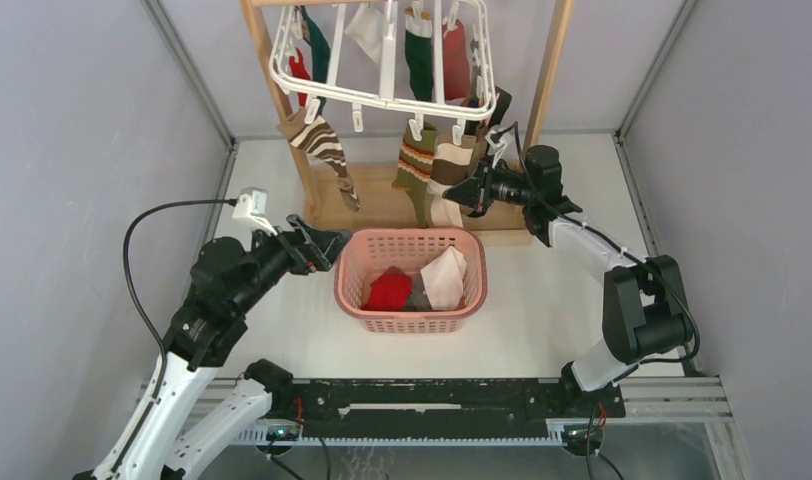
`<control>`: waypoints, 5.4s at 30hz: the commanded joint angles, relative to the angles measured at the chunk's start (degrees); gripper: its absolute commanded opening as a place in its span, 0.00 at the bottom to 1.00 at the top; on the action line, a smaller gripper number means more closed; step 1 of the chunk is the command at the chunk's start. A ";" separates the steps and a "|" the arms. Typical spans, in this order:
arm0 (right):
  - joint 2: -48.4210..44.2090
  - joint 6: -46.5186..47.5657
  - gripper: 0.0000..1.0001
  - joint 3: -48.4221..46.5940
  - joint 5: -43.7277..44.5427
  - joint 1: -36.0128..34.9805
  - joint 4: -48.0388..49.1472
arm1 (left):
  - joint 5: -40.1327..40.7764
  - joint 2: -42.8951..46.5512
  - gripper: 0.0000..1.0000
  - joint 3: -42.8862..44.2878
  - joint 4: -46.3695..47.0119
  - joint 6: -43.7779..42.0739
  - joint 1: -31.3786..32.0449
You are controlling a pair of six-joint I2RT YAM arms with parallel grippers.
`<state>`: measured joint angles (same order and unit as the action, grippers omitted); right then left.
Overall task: Remove the socks clipped to the hanger
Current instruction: Remove the sock from the hanger.
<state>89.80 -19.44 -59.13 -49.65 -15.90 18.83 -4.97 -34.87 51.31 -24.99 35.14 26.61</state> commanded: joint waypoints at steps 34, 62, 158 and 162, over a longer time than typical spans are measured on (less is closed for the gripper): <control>-28.01 -10.96 0.03 -1.86 -16.53 1.53 -14.84 | -12.80 -19.32 1.00 17.33 19.73 -0.18 4.18; -30.23 -17.85 0.01 0.69 -16.43 -4.29 -16.26 | -7.53 -35.43 1.00 20.07 40.79 5.25 8.29; -23.35 -9.78 0.68 -3.00 20.91 -4.55 6.71 | -9.75 -25.23 0.10 3.18 37.64 1.00 16.28; -21.55 -8.94 0.68 -3.17 23.08 -4.88 8.81 | -9.88 -25.46 0.10 3.44 37.17 0.66 16.33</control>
<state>67.09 -30.63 -60.18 -30.02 -20.36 21.15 -13.78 -60.27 50.39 11.46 37.36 42.89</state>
